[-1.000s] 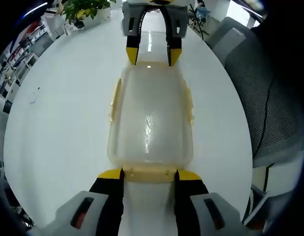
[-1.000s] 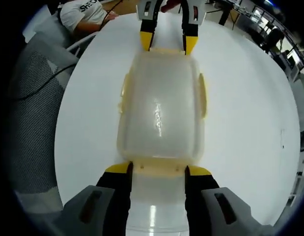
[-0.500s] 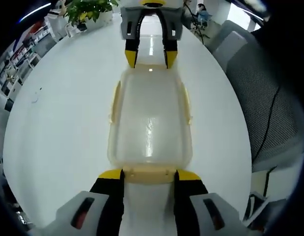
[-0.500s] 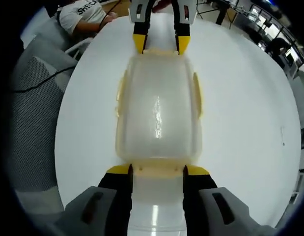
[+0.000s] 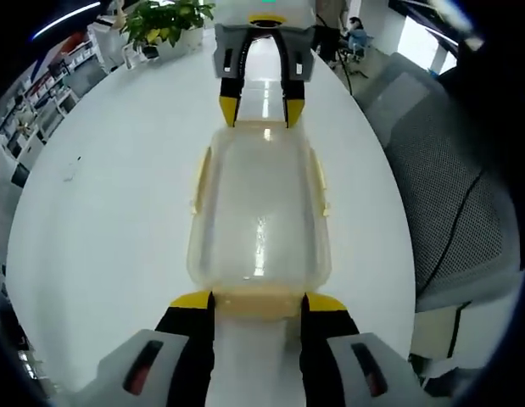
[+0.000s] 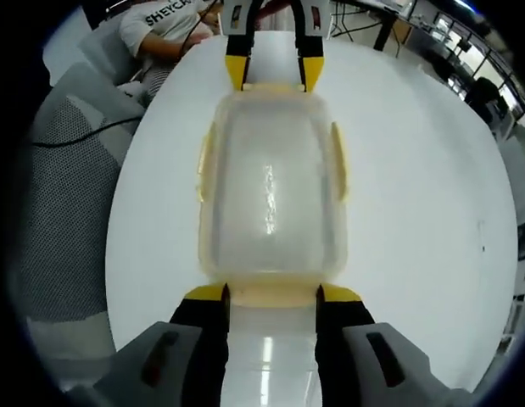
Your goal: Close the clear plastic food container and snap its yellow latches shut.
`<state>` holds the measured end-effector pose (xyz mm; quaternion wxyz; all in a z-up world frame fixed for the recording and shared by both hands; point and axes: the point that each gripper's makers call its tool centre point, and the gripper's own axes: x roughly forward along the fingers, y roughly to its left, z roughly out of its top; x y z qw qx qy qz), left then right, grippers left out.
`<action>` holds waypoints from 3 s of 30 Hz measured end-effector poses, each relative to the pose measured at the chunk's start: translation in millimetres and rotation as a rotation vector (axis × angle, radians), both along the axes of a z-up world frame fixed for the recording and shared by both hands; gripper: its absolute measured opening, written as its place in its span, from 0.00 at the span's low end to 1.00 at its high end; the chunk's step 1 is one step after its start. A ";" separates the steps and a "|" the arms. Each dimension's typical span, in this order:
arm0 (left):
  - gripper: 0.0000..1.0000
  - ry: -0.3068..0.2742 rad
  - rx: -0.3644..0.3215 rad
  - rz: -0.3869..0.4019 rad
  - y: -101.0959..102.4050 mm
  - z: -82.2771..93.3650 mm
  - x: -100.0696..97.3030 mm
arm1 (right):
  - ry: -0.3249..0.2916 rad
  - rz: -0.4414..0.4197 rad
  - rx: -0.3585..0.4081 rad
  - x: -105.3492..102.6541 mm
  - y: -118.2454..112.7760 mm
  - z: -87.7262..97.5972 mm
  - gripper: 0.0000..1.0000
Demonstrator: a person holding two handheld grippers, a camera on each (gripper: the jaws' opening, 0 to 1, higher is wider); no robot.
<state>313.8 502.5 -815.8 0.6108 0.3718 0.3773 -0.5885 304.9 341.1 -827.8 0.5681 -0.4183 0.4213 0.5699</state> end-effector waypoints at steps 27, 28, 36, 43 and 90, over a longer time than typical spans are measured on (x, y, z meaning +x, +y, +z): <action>0.33 -0.033 -0.031 -0.014 -12.5 43.9 4.8 | -0.028 -0.006 -0.020 4.0 -11.0 43.3 0.36; 0.33 -0.035 -0.033 -0.015 -13.2 43.9 5.2 | -0.029 -0.007 -0.021 4.2 -11.9 43.5 0.36; 0.33 -0.040 -0.026 -0.007 -17.6 47.1 6.8 | -0.043 0.000 -0.011 7.7 -16.1 44.5 0.36; 0.33 -0.040 -0.018 0.008 -27.6 47.3 5.2 | -0.035 0.006 0.002 8.0 -26.6 45.7 0.36; 0.33 -0.037 -0.035 0.021 -137.7 46.8 -3.9 | 0.005 -0.019 0.017 -7.1 -137.7 42.5 0.37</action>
